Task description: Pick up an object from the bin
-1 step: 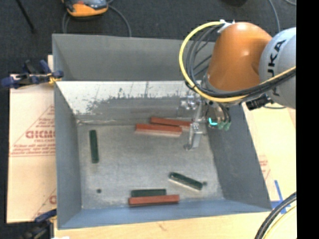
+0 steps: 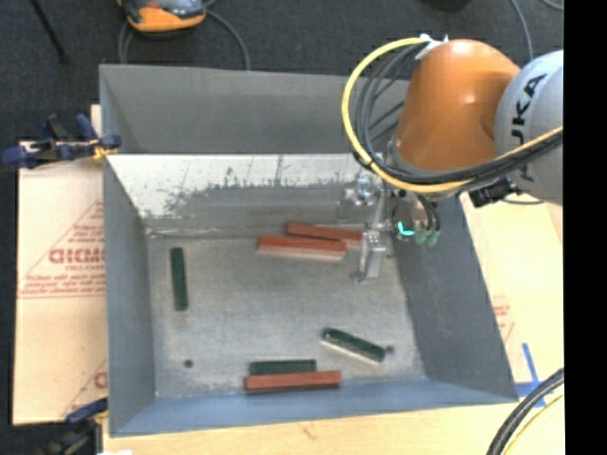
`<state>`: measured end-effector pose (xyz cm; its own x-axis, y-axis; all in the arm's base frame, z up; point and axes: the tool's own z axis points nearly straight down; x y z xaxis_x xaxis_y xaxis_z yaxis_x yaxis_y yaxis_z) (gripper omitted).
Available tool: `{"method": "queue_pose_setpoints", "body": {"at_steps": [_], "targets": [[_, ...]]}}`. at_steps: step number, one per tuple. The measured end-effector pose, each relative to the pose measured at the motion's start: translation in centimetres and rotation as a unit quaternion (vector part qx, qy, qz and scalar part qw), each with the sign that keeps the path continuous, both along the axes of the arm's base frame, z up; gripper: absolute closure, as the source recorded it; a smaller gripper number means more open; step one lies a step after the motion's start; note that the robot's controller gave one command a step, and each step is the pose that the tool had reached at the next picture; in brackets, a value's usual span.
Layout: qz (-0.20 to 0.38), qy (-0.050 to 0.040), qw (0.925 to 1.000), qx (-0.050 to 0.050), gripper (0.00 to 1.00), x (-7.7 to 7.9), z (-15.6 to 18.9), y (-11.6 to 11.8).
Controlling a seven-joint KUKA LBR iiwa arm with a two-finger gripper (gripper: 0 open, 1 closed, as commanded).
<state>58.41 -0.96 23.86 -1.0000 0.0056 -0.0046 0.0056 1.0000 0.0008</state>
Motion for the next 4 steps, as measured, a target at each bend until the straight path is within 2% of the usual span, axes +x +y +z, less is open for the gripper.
{"method": "queue_pose_setpoints", "body": {"at_steps": [1, 2, 3, 4], "targets": [[0.041, -0.0025, 0.9992, -0.001, 0.00, -3.2, -3.3, 0.0], [0.027, -0.0004, 0.9996, 0.000, 0.00, -5.1, -7.9, 0.5], [0.007, 0.0022, 1.0000, 0.000, 0.00, -6.1, -9.8, -1.3], [0.075, -0.0018, 0.9972, -0.002, 0.00, -7.0, -15.2, -1.5]]}}
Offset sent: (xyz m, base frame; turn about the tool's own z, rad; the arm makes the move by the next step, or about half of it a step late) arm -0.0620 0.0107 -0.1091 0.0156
